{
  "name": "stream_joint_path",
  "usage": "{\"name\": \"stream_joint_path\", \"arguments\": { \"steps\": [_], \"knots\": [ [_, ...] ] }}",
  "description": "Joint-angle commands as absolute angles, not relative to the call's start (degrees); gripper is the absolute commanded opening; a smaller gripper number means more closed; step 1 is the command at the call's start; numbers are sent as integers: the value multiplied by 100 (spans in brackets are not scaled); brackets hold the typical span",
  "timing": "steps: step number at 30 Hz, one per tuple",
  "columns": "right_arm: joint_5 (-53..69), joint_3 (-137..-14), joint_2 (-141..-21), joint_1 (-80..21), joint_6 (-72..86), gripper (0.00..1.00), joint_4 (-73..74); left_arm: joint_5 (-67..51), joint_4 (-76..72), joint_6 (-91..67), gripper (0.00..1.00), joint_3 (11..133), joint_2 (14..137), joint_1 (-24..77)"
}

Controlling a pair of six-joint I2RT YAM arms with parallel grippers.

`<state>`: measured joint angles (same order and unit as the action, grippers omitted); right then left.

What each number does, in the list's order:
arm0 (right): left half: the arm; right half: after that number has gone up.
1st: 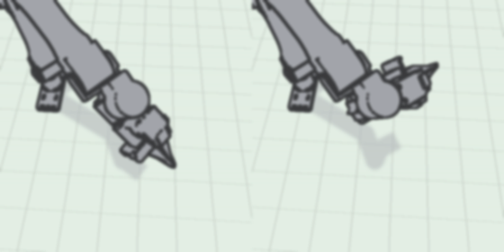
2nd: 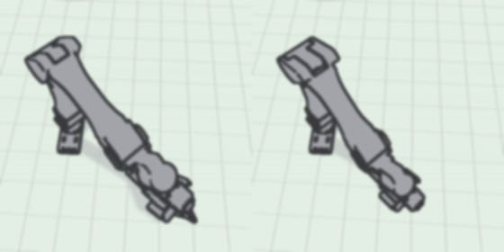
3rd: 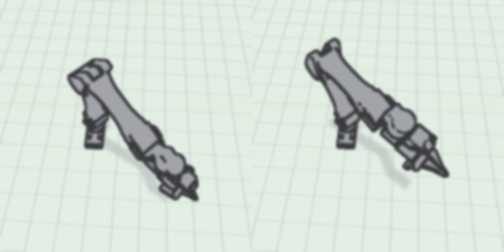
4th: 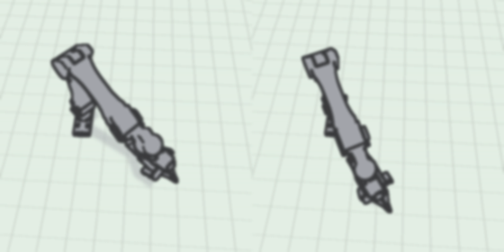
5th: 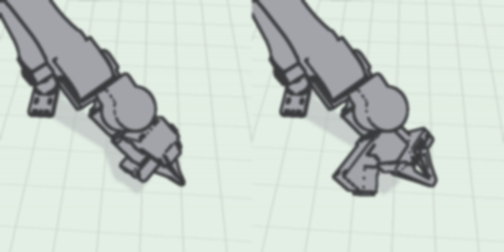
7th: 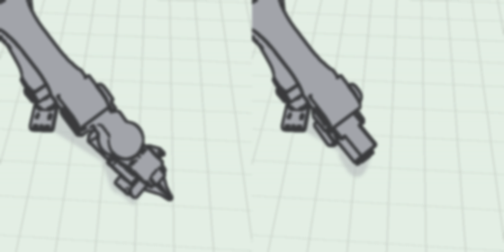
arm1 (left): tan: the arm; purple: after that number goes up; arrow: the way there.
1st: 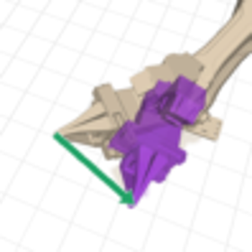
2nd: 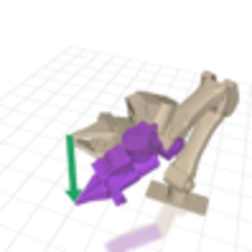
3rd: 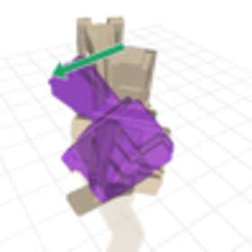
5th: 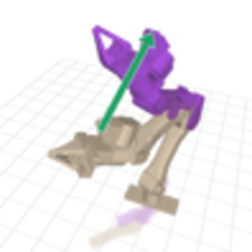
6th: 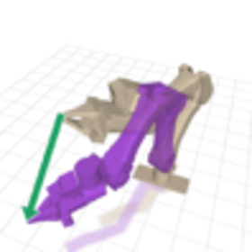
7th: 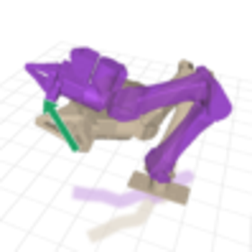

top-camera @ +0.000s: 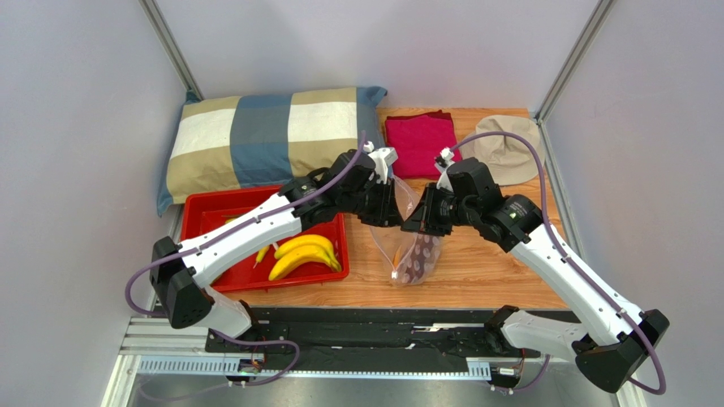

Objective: Open the zip-top bag and remove the fake food

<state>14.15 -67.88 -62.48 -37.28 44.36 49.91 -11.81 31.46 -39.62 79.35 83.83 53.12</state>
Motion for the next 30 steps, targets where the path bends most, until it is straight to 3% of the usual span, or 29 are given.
{"name": "stream_joint_path", "arguments": {
  "steps": [1,7,17,20,24,30],
  "knots": [
    [1793,-6847,-6100,-3797,4807,0,4106,-1134,3866,-3753,25,8340,8762,5361],
    [1802,-6943,-6267,-3823,4922,0,3990,-300,4527,-3543,20,8991,8878,5730],
    [1714,-6724,-6179,-3814,5625,0,3419,-624,2980,-3814,21,7323,8429,5766],
    [1722,-6514,-6091,-3797,5660,18,3506,-633,2857,-3727,21,7059,8508,5757],
    [1644,-5997,-5644,-3692,5581,50,3997,-659,2611,-3639,21,6760,8613,5766],
    [1442,-5291,-4545,-3428,5590,73,4568,-887,2259,-3691,21,6399,8754,5766]
  ]
}}
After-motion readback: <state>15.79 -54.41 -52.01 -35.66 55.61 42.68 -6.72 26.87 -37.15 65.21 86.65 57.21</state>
